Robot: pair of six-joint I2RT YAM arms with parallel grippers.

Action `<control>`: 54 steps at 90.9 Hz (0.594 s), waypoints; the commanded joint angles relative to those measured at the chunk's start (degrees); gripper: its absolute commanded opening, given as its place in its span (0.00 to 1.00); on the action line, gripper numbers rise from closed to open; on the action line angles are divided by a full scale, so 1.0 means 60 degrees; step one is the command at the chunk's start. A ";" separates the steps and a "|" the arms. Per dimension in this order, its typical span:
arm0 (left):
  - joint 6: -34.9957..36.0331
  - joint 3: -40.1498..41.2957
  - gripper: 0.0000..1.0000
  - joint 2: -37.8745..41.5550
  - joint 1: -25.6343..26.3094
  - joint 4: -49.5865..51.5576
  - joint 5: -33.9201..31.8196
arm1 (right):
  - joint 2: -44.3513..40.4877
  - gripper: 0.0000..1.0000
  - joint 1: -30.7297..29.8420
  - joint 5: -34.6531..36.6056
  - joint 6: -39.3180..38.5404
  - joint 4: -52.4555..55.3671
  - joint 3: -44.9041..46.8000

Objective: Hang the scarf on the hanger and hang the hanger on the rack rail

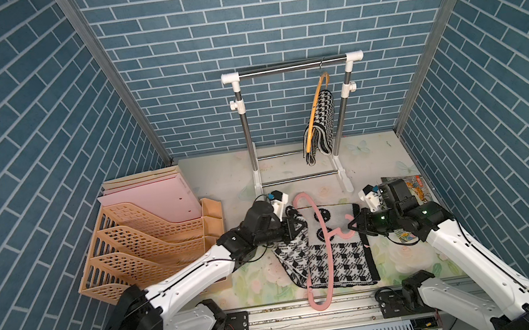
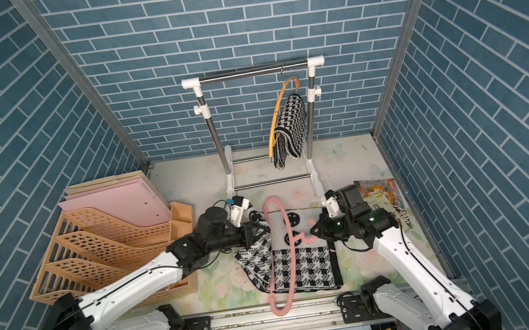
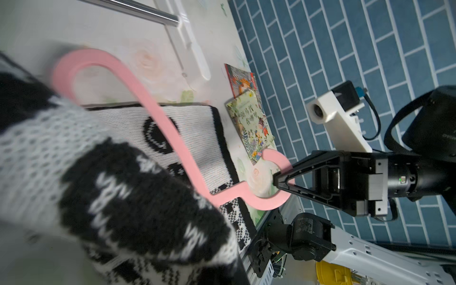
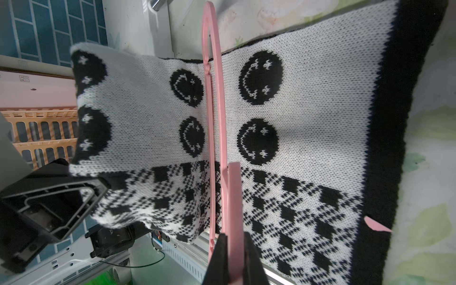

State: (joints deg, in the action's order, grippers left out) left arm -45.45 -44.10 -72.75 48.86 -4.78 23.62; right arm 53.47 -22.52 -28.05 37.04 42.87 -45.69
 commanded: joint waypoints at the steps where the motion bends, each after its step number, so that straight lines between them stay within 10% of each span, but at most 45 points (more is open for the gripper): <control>1: 0.0392 -0.0585 0.00 -0.1288 0.0587 -0.1447 0.0313 | 0.0006 0.00 0.0090 0.0077 -0.0474 0.0463 0.0123; 25: -0.0052 0.0118 0.00 -0.2570 0.0766 -0.1897 -0.0223 | -0.0021 0.00 0.0185 0.0076 -0.0618 0.0674 0.0035; 54: -0.0635 0.0786 0.95 -0.2647 0.0764 -0.3624 0.0473 | -0.0196 0.00 0.0318 0.0075 -0.0628 0.0717 0.0218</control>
State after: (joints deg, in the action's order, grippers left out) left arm -48.21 -39.99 -90.24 53.28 -20.23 24.10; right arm 53.08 -21.23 -28.10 35.68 44.38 -45.39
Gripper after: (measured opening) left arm 0.860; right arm 0.095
